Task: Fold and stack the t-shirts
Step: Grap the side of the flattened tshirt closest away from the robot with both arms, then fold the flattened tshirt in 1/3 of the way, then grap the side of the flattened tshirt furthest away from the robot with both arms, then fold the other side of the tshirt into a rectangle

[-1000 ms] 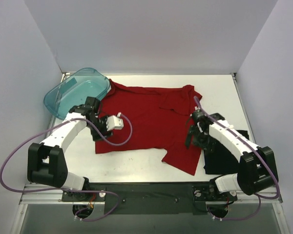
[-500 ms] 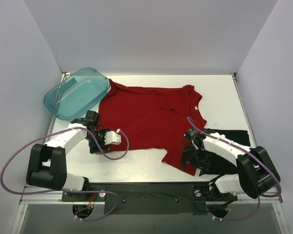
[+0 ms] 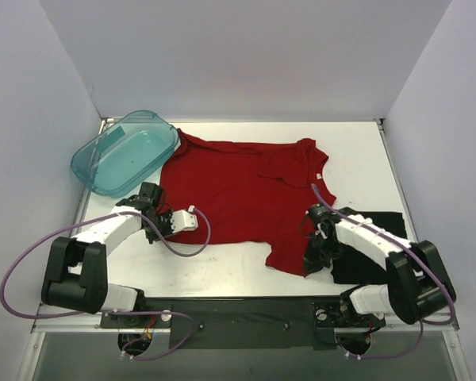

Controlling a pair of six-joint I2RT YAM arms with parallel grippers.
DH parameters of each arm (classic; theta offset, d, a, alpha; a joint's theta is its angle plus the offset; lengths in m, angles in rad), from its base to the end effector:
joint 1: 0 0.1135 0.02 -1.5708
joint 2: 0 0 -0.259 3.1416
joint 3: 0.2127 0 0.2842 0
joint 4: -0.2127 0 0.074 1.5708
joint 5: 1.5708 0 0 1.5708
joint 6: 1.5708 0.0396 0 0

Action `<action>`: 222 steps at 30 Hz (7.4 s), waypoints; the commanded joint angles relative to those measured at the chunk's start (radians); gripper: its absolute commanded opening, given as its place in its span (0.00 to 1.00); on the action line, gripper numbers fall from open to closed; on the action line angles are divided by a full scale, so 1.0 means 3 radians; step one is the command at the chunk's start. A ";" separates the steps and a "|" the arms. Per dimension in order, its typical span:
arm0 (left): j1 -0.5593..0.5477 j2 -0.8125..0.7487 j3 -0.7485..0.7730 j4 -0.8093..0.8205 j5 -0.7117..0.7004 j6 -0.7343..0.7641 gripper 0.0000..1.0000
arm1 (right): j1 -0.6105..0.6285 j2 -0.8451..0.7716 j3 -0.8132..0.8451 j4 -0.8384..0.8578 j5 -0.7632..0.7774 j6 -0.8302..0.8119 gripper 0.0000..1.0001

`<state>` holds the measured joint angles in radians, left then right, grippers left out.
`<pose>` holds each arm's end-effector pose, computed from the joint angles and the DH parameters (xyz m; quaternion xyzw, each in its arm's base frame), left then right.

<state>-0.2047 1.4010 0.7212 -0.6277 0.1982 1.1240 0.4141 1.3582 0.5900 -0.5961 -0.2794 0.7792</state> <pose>0.2524 -0.0604 0.1319 0.6184 0.7687 -0.0300 0.1606 0.2060 0.1025 0.1071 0.1647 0.9712 0.1719 0.0066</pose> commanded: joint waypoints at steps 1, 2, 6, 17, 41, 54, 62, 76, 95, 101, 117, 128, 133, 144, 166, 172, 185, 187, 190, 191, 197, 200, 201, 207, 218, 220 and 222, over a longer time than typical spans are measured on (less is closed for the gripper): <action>0.0094 -0.0328 0.0193 -0.0300 -0.0027 -0.0229 0.00 | -0.0128 -0.0568 0.0231 -0.0506 0.0221 -0.0015 0.00; 0.0145 -0.0379 0.0270 -0.0493 -0.0021 -0.0229 0.00 | -0.0122 -0.0636 0.0288 -0.0615 0.0211 -0.0030 0.00; 0.0166 -0.0778 0.0403 -0.1030 -0.0062 -0.0117 0.00 | -0.0117 -0.1029 0.0579 -0.1381 0.0083 -0.0056 0.00; 0.0145 -0.1173 0.1154 -0.2969 0.0290 0.0119 0.00 | -0.0183 -0.1286 0.1873 -0.2916 0.0011 -0.0423 0.00; 0.0345 -0.0293 0.0710 -0.1088 -0.0262 -0.0689 0.00 | -0.0629 0.1342 0.2660 -0.1357 0.0486 -0.1748 0.00; 0.0335 -0.0002 0.0771 -0.0904 -0.0114 -0.0827 0.00 | -0.0659 0.1920 0.3601 -0.1577 0.0834 -0.2367 0.00; 0.0299 0.0131 0.0812 -0.0771 -0.0200 -0.0970 0.00 | -0.0649 0.2191 0.3985 -0.1572 0.0829 -0.2459 0.00; 0.0319 0.0111 0.0772 0.0276 -0.0982 -0.1905 0.40 | -0.0593 0.2569 0.4404 -0.1516 0.0620 -0.2454 0.00; 0.0278 -0.1142 -0.0025 -0.0864 0.0500 0.0165 0.59 | -0.1160 0.1114 0.2649 -0.1158 0.0538 -0.1325 0.53; 0.0186 -0.1096 -0.0363 -0.0511 0.0419 0.0221 0.63 | -0.1201 0.0785 0.1772 -0.0509 0.0313 -0.0977 0.52; 0.0089 -0.0942 -0.0798 0.0374 0.0004 -0.0198 0.00 | -0.1232 0.1409 0.1557 -0.0007 0.0282 -0.0843 0.30; 0.0667 -0.1142 -0.0298 -0.0498 -0.0134 0.0522 0.00 | -0.1227 0.0883 0.1342 -0.0733 0.0048 -0.1027 0.00; 0.0851 -0.1126 -0.0083 -0.1164 -0.0119 0.0937 0.00 | -0.1135 0.0627 0.1158 -0.1142 -0.0127 -0.1053 0.00; 0.0851 -0.1147 0.0010 -0.1967 0.0234 0.1162 0.00 | -0.0966 0.0335 0.0713 -0.1515 -0.0158 -0.0894 0.00; 0.0529 0.0135 0.1568 -0.0797 0.0976 -0.0366 0.70 | -0.0511 0.1177 0.2487 -0.0974 0.0303 -0.1309 0.38; 0.0207 0.0591 0.1631 -0.0215 -0.0036 -0.1643 0.71 | -0.0409 0.1623 0.2656 -0.0637 0.0292 -0.1166 0.39; 0.0196 0.0954 0.1466 0.0201 -0.0328 -0.2228 0.65 | -0.0393 0.1966 0.2595 -0.0493 0.0461 -0.1212 0.26; 0.0191 0.1006 0.1497 0.0206 -0.0430 -0.2284 0.62 | -0.0393 0.1976 0.2574 -0.0493 0.0436 -0.1212 0.26; 0.0196 0.1082 0.1447 0.0272 -0.0736 -0.2244 0.62 | -0.0393 0.2022 0.2574 -0.0468 0.0395 -0.1227 0.21; 0.0202 0.1128 0.1462 0.0282 -0.0778 -0.2233 0.63 | -0.0393 0.2058 0.2574 -0.0457 0.0369 -0.1227 0.15; 0.0217 0.1399 0.1651 0.0282 -0.0865 -0.2177 0.28 | -0.0429 0.2054 0.2630 -0.0421 0.0200 -0.1201 0.00; 0.0217 0.1420 0.1722 0.0272 -0.0911 -0.2090 0.00 | -0.0526 0.1890 0.2722 -0.0432 -0.0049 -0.1156 0.00; 0.0232 0.1369 0.1753 0.0191 -0.0921 -0.2029 0.00 | -0.0618 0.1829 0.2732 -0.0422 -0.0116 -0.1135 0.00; 0.0309 0.1012 0.1759 0.0063 -0.1090 -0.1498 0.00 | -0.0945 0.1379 0.2769 -0.0442 -0.0816 -0.1053 0.00; 0.0253 0.0240 0.1380 -0.0259 -0.1009 -0.0506 0.00 | -0.1094 0.0826 0.2554 -0.0723 -0.1507 -0.1068 0.00; 0.0232 0.0142 0.1329 -0.0346 -0.0973 -0.0439 0.00 | -0.1109 0.0775 0.2554 -0.0840 -0.1579 -0.1104 0.00; 0.0227 0.0050 0.1258 -0.0413 -0.0952 -0.0337 0.00 | -0.1104 0.0683 0.2533 -0.0912 -0.1625 -0.1150 0.00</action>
<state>-0.1295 1.4822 1.1294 -0.6807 -0.1066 0.9134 0.0917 1.6257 1.3655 -0.7673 -0.6903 0.4473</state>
